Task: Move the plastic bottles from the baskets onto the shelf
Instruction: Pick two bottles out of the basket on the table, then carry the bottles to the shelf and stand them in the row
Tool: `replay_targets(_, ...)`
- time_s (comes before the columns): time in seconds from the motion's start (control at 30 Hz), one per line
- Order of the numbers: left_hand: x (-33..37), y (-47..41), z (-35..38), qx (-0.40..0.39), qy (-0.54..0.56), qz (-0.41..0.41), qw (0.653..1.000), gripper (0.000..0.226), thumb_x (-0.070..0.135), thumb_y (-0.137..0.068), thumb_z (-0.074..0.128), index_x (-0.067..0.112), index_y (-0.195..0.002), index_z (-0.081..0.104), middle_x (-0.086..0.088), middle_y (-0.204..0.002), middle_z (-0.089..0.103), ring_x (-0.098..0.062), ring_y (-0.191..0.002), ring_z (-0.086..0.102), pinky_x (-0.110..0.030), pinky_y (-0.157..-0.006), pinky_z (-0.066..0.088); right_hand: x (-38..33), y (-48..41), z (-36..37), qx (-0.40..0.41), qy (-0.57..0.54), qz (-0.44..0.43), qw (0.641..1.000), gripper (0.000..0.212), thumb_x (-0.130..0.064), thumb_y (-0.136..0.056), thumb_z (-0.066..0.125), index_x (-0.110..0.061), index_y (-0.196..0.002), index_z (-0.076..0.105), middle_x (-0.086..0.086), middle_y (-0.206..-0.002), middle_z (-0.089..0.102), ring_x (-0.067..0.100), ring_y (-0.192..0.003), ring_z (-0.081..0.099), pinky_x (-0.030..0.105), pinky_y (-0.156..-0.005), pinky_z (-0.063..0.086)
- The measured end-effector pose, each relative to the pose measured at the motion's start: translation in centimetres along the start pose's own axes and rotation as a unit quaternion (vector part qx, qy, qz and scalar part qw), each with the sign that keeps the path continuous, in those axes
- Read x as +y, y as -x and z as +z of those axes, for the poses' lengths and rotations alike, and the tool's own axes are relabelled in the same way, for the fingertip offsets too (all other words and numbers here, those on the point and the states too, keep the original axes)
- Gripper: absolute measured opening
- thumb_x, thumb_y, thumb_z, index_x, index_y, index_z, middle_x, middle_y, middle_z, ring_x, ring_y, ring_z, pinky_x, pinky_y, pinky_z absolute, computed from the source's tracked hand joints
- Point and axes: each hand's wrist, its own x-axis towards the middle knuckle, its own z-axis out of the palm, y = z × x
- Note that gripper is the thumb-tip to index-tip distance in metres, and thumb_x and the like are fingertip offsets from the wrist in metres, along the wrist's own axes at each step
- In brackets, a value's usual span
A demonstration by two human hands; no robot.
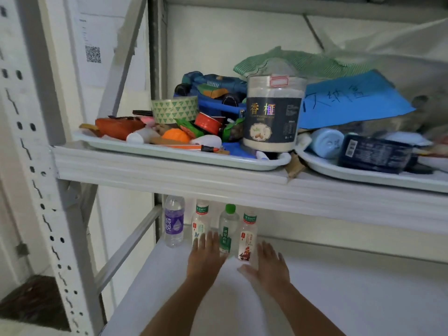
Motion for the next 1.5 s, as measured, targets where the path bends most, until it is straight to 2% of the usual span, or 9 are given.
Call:
replay_targets(0.07, -1.3, 1.1, -1.8, 0.007, -0.028, 0.024, 0.999, 0.076, 0.059, -0.098, 0.019, 0.018, -0.152, -0.015, -0.006, -0.155, -0.023, -0.025, -0.145, -0.019, -0.043, -0.116, -0.012, -0.6, 1.4, -1.6, 0.015, 0.035, -0.050, 0.998, 0.084, -0.068, -0.093, 0.024, -0.019, -0.155, -0.004, 0.004, -0.163, -0.007, 0.019, -0.150, -0.007, 0.043, -0.120, -0.003)
replay_targets(0.13, -2.2, 2.5, -3.3, -0.008, -0.044, 0.023, 0.999, 0.080, 0.066, -0.094, 0.017, 0.023, -0.147, -0.025, 0.000, -0.151, -0.032, -0.023, -0.140, -0.030, -0.039, -0.115, -0.016, -1.7, 2.6, -3.0, 0.020, 0.057, -0.091, 0.994, 0.079, -0.066, -0.095, 0.018, -0.022, -0.154, -0.009, 0.000, -0.162, -0.014, 0.018, -0.149, -0.013, 0.043, -0.119, -0.008)
replay_targets(0.5, -4.2, 14.2, -9.8, -0.079, -0.121, -0.144, 0.979, 0.081, 0.069, -0.092, 0.011, 0.023, -0.150, -0.020, 0.002, -0.157, -0.027, -0.021, -0.145, -0.025, -0.041, -0.117, -0.015, -8.7, 8.0, -4.3, -0.004, 0.028, -0.252, 0.967, 0.074, -0.065, -0.096, 0.016, -0.025, -0.155, -0.005, -0.001, -0.162, -0.013, 0.017, -0.149, -0.015, 0.044, -0.119, -0.011)
replay_targets(0.77, -3.0, 31.4, -14.7, -0.086, -0.128, -0.353, 0.923, 0.081, 0.070, -0.092, 0.015, 0.025, -0.151, -0.018, 0.004, -0.159, -0.022, -0.018, -0.145, -0.024, -0.040, -0.115, -0.019, -16.4, 18.6, -3.5, -0.070, 0.028, -0.458, 0.886, 0.088, -0.074, -0.081, -0.003, -0.026, -0.153, -0.012, -0.003, -0.160, -0.020, 0.016, -0.147, -0.021, 0.044, -0.118, -0.015)
replay_targets(0.87, -2.6, 39.9, -17.1, -0.085, -0.137, -0.445, 0.881, 0.082, 0.070, -0.091, 0.015, 0.024, -0.152, -0.016, 0.002, -0.159, -0.022, -0.019, -0.145, -0.024, -0.041, -0.115, -0.018, -20.1, 24.7, -3.4, -0.086, 0.015, -0.531, 0.843, 0.101, -0.078, -0.067, -0.014, -0.025, -0.154, -0.010, -0.001, -0.161, -0.016, 0.016, -0.148, -0.019, 0.044, -0.117, -0.014)
replay_targets(0.97, -1.7, 48.3, -20.1, -0.070, -0.153, -0.535, 0.828, 0.081, 0.069, -0.092, 0.014, 0.023, -0.152, -0.017, 0.003, -0.159, -0.022, -0.019, -0.145, -0.025, -0.042, -0.118, -0.015, -24.5, 31.1, -3.5, -0.075, 0.005, -0.605, 0.793, 0.084, -0.073, -0.087, 0.004, -0.023, -0.155, -0.006, 0.000, -0.162, -0.012, 0.017, -0.149, -0.016, 0.045, -0.118, -0.011)
replay_targets(1.07, 0.3, 57.0, -23.1, -0.049, -0.160, -0.613, 0.772, 0.081, 0.068, -0.093, 0.015, 0.024, -0.152, -0.018, 0.004, -0.158, -0.025, -0.018, -0.145, -0.026, -0.040, -0.117, -0.015, -28.8, 38.6, -3.9, -0.066, 0.008, -0.676, 0.734, 0.087, -0.073, -0.086, 0.002, -0.021, -0.155, -0.004, 0.001, -0.163, -0.011, 0.017, -0.149, -0.013, 0.045, -0.119, -0.009)
replay_targets(1.3, 10.7, 78.7, -28.5, -0.032, -0.184, -0.776, 0.602, 0.082, 0.069, -0.092, 0.015, 0.024, -0.152, -0.017, 0.003, -0.159, -0.023, -0.018, -0.146, -0.024, -0.040, -0.116, -0.017, -34.7, 61.2, -4.2, -0.085, -0.024, -0.826, 0.557, 0.079, -0.067, -0.093, 0.014, -0.021, -0.155, -0.004, 0.000, -0.163, -0.011, 0.018, -0.149, -0.012, 0.046, -0.118, -0.009)
replay_targets(1.5, 21.9, 93.1, -31.8, -0.023, -0.204, -0.871, 0.446, 0.084, 0.069, -0.092, 0.017, 0.020, -0.153, -0.014, 0.001, -0.160, -0.020, -0.020, -0.147, -0.020, -0.043, -0.118, -0.013, -33.8, 79.8, -4.7, -0.105, -0.038, -0.906, 0.408, 0.107, -0.077, -0.064, -0.018, -0.020, -0.154, -0.007, 0.001, -0.162, -0.012, 0.016, -0.149, -0.015, 0.045, -0.118, -0.011)
